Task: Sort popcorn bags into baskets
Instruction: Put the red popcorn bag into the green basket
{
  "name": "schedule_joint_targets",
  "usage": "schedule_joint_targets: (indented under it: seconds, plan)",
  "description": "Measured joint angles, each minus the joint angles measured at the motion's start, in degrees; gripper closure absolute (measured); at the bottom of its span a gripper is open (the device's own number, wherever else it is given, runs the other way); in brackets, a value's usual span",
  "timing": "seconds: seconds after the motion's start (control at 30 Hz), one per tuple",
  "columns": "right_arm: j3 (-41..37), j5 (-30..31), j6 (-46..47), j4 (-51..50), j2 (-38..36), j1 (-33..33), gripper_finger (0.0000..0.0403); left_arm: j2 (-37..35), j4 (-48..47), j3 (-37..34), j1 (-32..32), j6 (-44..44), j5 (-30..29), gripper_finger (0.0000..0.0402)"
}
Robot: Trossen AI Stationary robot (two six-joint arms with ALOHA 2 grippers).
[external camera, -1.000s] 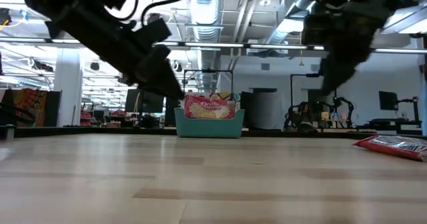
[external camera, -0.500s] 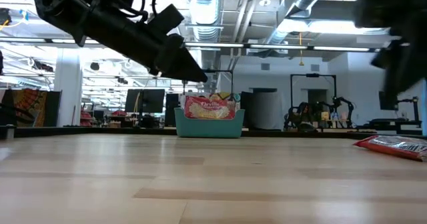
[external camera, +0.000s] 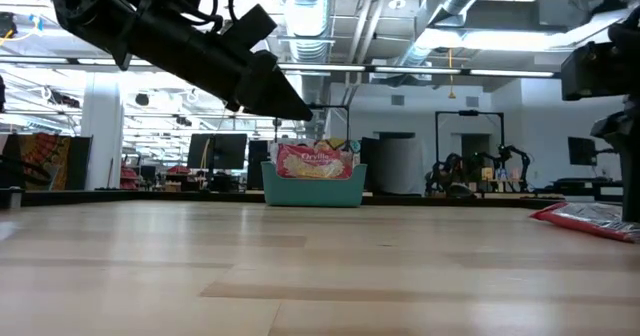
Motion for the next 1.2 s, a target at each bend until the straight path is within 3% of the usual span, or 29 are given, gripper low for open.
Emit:
schedule_joint_targets:
  seconds: [0.17, 0.37, 0.47, 0.63, 0.93, 1.2]
  plan:
    - [-0.04, 0.68, -0.10, 0.25, 0.45, -0.26, 0.0268, 0.00, 0.00, 0.00, 0.02, -0.21, 0.00, 0.0259]
    - [-0.26, 0.83, -2.84, -0.58, -1.68, -1.80, 0.0386, 0.00, 0.02, 0.00, 0.01, -0.37, 0.02, 0.0259]
    - [-0.58, 1.58, -4.54, 0.24, -4.80, -3.10, 0.0390, 0.00, 0.02, 0.00, 0.02, -0.37, 0.02, 0.0259]
    - [0.44, 4.77, -17.09, 10.11, -15.12, -4.57, 0.0397, 0.00, 2.25, 0.00, 0.03, 1.34, 1.83, 0.0259]
    - [-0.23, 3.12, -36.18, 20.64, -29.62, -7.62, 0.0399, -0.03, 17.56, 0.00, -0.51, 5.09, 26.80, 0.0259]
    - [-0.89, -1.24, -39.25, 24.86, -29.04, -13.48, 0.0399, -0.04, 16.23, 1.91, -0.56, 1.22, 32.14, 0.0258]
